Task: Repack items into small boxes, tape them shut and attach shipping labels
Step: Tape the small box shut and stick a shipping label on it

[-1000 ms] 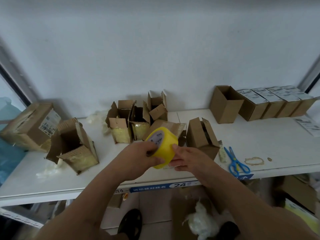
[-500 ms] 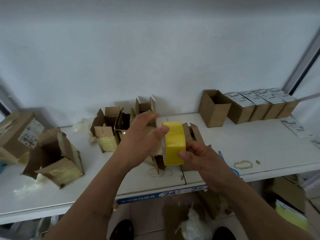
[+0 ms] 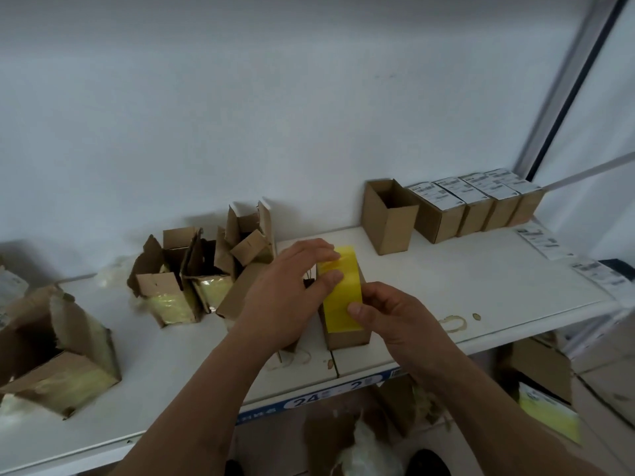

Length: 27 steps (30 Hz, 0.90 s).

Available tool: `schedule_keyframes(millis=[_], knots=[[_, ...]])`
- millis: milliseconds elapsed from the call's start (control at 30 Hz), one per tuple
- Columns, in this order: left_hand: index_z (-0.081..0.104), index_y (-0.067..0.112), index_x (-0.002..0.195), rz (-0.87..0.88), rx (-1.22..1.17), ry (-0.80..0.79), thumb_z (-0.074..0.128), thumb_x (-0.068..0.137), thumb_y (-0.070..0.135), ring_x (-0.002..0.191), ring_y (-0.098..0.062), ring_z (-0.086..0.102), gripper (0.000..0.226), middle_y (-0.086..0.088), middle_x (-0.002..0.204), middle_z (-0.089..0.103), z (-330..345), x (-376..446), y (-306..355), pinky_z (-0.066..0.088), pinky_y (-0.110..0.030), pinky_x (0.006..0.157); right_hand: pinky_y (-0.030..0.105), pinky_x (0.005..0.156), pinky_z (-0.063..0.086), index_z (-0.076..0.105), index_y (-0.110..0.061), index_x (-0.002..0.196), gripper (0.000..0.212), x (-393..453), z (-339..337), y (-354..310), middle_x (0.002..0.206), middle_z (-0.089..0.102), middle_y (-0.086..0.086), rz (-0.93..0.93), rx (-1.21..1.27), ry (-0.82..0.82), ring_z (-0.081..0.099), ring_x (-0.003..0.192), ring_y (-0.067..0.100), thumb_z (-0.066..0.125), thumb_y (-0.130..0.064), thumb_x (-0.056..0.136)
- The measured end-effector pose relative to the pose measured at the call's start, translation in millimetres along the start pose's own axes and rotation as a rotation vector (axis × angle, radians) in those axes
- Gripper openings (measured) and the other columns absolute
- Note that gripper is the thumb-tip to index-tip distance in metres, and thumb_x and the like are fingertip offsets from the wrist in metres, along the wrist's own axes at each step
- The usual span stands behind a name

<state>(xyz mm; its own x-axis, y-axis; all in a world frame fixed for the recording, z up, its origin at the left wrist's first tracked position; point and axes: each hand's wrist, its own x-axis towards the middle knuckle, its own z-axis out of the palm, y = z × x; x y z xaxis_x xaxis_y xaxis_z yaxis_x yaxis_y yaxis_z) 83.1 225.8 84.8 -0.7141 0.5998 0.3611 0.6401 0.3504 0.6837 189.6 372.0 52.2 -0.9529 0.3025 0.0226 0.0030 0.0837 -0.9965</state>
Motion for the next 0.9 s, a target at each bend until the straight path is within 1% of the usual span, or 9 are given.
schedule_keyframes(millis=[67, 167, 233, 333, 433, 567, 633, 733, 900], knots=[[0.062, 0.044, 0.100, -0.067, -0.069, 0.000, 0.062, 0.093, 0.034, 0.108, 0.016, 0.048, 0.012, 0.031, 0.116, 0.056, 3.4, 6.0, 3.5, 0.037, -0.009, 0.088, 0.011, 0.072, 0.050, 0.067, -0.029, 0.106, 0.017, -0.5, -2.6, -0.3, 0.093, 0.074, -0.015, 0.004, -0.016, 0.003, 0.067, 0.087, -0.002, 0.063, -0.023, 0.090], [0.063, 0.044, 0.091, -0.160, -0.148, 0.004, 0.061, 0.093, 0.037, 0.107, 0.005, 0.055, 0.007, 0.030, 0.114, 0.058, 9.3, 17.2, 3.6, 0.047, -0.027, 0.091, 0.009, 0.074, 0.051, 0.063, -0.039, 0.104, 0.019, -0.5, -5.8, 0.3, 0.098, 0.071, -0.020, 0.023, -0.088, 0.018, 0.065, 0.092, -0.005, 0.062, -0.039, 0.085], [0.064, 0.039, 0.088, -0.181, -0.188, 0.000, 0.062, 0.093, 0.034, 0.107, 0.000, 0.056, 0.007, 0.027, 0.113, 0.059, 12.9, 23.5, 5.6, 0.048, -0.035, 0.094, 0.008, 0.074, 0.050, 0.062, -0.041, 0.101, 0.016, 0.9, -8.0, 0.8, 0.100, 0.069, -0.021, 0.031, -0.106, 0.038, 0.063, 0.092, -0.007, 0.061, -0.041, 0.085], [0.060, 0.030, 0.093, -0.145, -0.094, 0.007, 0.056, 0.097, 0.028, 0.102, -0.004, 0.052, 0.006, 0.016, 0.113, 0.058, 20.4, 32.1, 16.8, 0.043, -0.029, 0.087, 0.004, 0.067, 0.046, 0.060, -0.038, 0.097, 0.005, 3.7, -10.8, -2.1, 0.096, 0.067, -0.019, 0.024, -0.129, 0.088, 0.061, 0.084, -0.010, 0.058, -0.036, 0.093], [0.059, 0.023, 0.094, -0.102, 0.024, 0.048, 0.052, 0.099, 0.025, 0.090, -0.009, 0.056, 0.009, 0.010, 0.099, 0.061, 29.9, 46.9, 25.6, 0.046, -0.030, 0.078, 0.012, 0.065, 0.048, 0.060, -0.030, 0.098, 0.015, 8.3, -11.2, -5.8, 0.094, 0.066, -0.012, 0.028, -0.149, 0.145, 0.062, 0.083, 0.002, 0.053, -0.043, 0.094], [0.061, 0.018, 0.090, -0.226, -0.083, 0.052, 0.054, 0.097, 0.023, 0.083, -0.013, 0.061, 0.010, 0.004, 0.089, 0.067, 36.3, 75.5, 7.8, 0.049, -0.029, 0.071, 0.012, 0.059, 0.045, 0.057, -0.029, 0.099, 0.015, 19.0, -12.6, -10.5, 0.094, 0.063, -0.009, 0.070, -0.104, 0.175, 0.058, 0.075, -0.002, 0.057, -0.042, 0.093], [0.061, 0.018, 0.088, -0.257, -0.105, 0.044, 0.054, 0.096, 0.022, 0.081, -0.013, 0.063, 0.012, 0.004, 0.085, 0.067, 42.4, 86.0, -4.5, 0.050, -0.027, 0.069, 0.018, 0.066, 0.048, 0.055, -0.032, 0.107, 0.019, 24.8, -12.2, -11.5, 0.101, 0.063, -0.009, 0.114, -0.129, 0.163, 0.061, 0.086, 0.004, 0.059, -0.044, 0.092], [0.060, 0.018, 0.087, -0.319, -0.161, 0.034, 0.053, 0.097, 0.020, 0.079, -0.017, 0.065, 0.012, 0.001, 0.084, 0.067, 51.3, 102.1, -21.0, 0.058, -0.039, 0.075, 0.026, 0.072, 0.048, 0.052, -0.031, 0.118, 0.033, 28.0, -10.8, -8.1, 0.107, 0.061, -0.008, 0.195, -0.196, 0.145, 0.060, 0.094, 0.011, 0.060, -0.047, 0.090], [0.058, 0.008, 0.087, -0.530, -0.370, 0.036, 0.051, 0.099, 0.011, 0.067, -0.021, 0.066, 0.014, -0.008, 0.081, 0.063, 61.0, 125.8, -55.9, 0.059, -0.052, 0.077, 0.028, 0.071, 0.050, 0.054, -0.032, 0.108, 0.035, 33.7, -8.7, -0.8, 0.103, 0.063, -0.007, 0.310, -0.228, 0.079, 0.061, 0.093, 0.012, 0.061, -0.056, 0.084]])
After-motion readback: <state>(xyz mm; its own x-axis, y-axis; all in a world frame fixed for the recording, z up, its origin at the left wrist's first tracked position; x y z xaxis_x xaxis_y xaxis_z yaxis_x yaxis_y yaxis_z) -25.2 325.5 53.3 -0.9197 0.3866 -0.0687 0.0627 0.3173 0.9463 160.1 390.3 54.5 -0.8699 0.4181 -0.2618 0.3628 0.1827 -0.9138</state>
